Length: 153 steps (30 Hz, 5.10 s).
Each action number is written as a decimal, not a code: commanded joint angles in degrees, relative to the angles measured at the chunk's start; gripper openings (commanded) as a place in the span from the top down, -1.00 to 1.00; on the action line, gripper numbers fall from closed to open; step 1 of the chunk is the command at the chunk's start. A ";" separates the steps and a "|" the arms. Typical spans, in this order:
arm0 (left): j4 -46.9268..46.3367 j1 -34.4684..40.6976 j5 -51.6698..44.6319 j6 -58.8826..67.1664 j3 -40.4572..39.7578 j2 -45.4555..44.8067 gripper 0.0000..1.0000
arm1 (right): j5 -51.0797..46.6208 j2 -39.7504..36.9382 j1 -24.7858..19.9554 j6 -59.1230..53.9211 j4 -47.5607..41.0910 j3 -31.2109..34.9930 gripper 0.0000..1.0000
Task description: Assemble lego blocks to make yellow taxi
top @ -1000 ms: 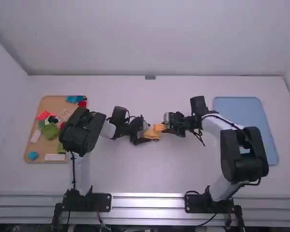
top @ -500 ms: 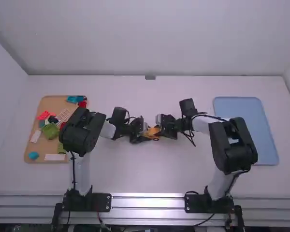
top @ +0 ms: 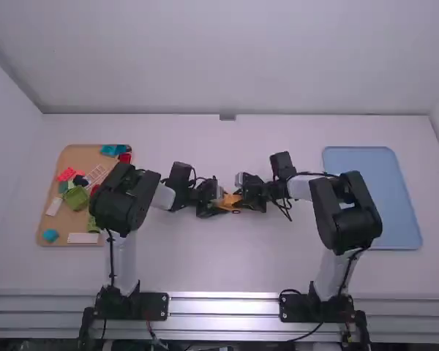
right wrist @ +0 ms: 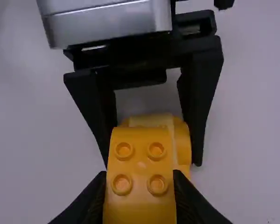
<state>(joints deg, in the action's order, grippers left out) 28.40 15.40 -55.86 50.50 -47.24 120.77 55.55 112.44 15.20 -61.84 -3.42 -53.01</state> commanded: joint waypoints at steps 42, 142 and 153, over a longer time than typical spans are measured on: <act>2.03 0.20 -0.63 -2.75 0.76 0.94 0.08 | -8.63 5.27 3.26 2.56 3.04 -0.55 0.86; -47.12 -13.14 34.32 -21.16 0.83 -65.64 -0.98 | -56.74 -16.44 -7.06 16.00 -33.24 -17.07 0.15; -43.93 -13.14 36.04 -21.11 0.83 -62.82 -0.98 | -39.74 -19.26 -37.31 26.29 -18.82 -12.74 0.31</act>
<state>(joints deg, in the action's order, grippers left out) -15.57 2.15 -20.21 29.69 -46.61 57.78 8.19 93.54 -19.77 -38.02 -22.22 -67.55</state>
